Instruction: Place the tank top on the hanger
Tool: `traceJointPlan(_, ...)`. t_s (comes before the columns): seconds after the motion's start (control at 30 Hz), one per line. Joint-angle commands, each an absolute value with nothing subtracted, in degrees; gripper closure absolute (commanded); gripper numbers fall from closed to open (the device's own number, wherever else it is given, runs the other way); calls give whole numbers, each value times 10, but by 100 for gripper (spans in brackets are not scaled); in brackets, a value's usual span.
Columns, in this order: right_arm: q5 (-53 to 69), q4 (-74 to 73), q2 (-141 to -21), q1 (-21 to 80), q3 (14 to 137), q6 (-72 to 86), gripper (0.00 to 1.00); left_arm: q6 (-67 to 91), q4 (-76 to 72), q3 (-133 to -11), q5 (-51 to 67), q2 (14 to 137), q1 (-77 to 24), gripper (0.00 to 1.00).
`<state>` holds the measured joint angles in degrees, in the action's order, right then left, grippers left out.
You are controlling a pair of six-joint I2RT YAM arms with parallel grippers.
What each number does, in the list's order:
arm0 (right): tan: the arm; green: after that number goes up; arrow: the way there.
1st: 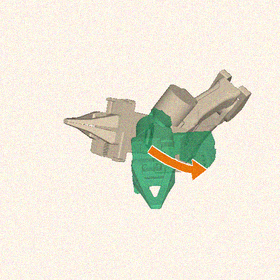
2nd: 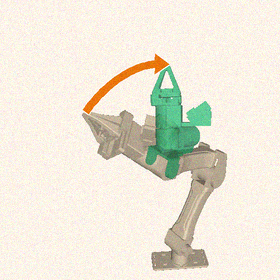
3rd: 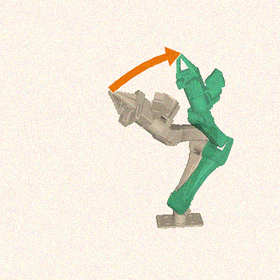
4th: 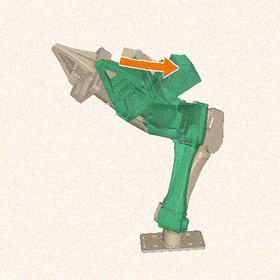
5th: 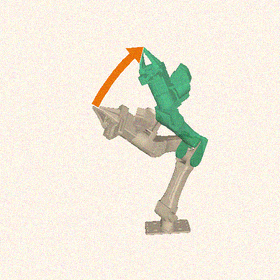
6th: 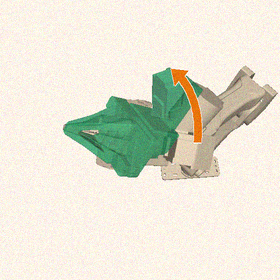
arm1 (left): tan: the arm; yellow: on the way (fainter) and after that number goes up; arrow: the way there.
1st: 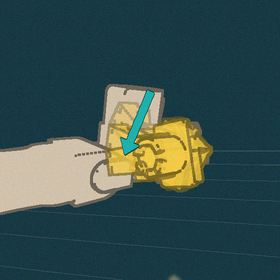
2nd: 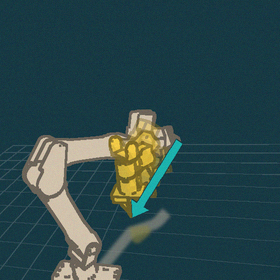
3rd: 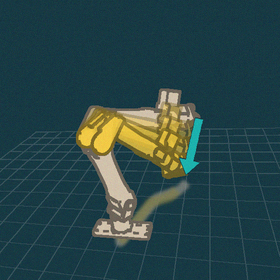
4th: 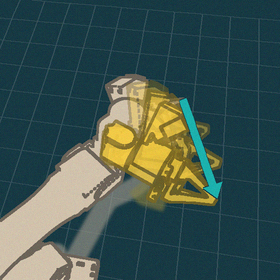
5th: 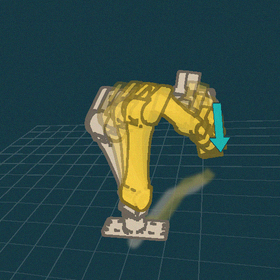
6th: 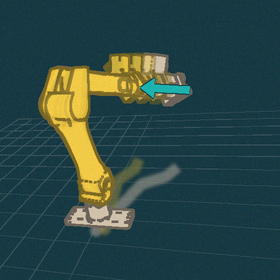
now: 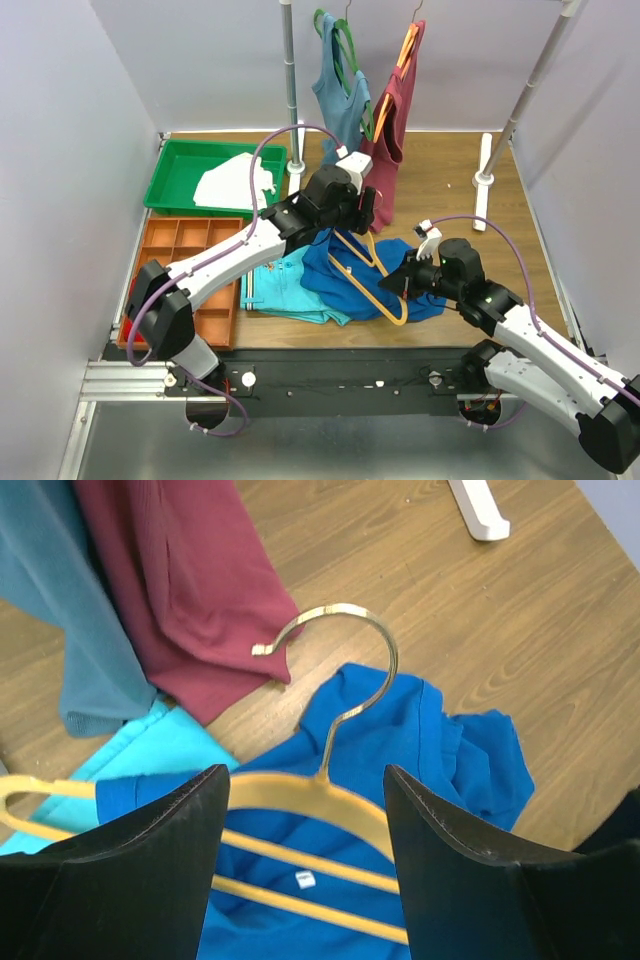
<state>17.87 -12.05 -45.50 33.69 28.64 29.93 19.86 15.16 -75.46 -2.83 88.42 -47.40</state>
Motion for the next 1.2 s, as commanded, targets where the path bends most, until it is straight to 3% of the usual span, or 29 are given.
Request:
traceJointPlan(0.0, 169, -96, -460, 338, 288, 291, 99, 173, 147, -791, -31, 922, -480, 28)
traceJointPlan(0.27, 159, -101, -465, 337, 290, 290, 99, 172, 127, -788, -17, 951, -487, 30)
traceJointPlan(0.4, 149, -103, -466, 338, 291, 293, 99, 174, 118, -773, -19, 945, -492, 41)
traceJointPlan(0.5, 151, -102, -467, 338, 292, 293, 99, 171, 118, -768, -33, 946, -494, 54)
traceJointPlan(0.6, 149, -108, -467, 338, 296, 291, 99, 169, 116, -766, -34, 947, -494, 73)
traceJointPlan(0.63, 147, -110, -465, 338, 298, 292, 99, 168, 113, -764, -34, 946, -494, 84)
traceJointPlan(0.73, 139, -119, -462, 338, 302, 294, 99, 167, 111, -758, -51, 939, -497, 100)
traceJointPlan(0.9, 98, -158, -453, 338, 321, 318, 75, 176, 114, -744, -124, 921, -504, 100)
traceJointPlan(1.17, 14, -233, -419, 338, 346, 382, 52, 184, 95, -714, -166, 893, -505, 100)
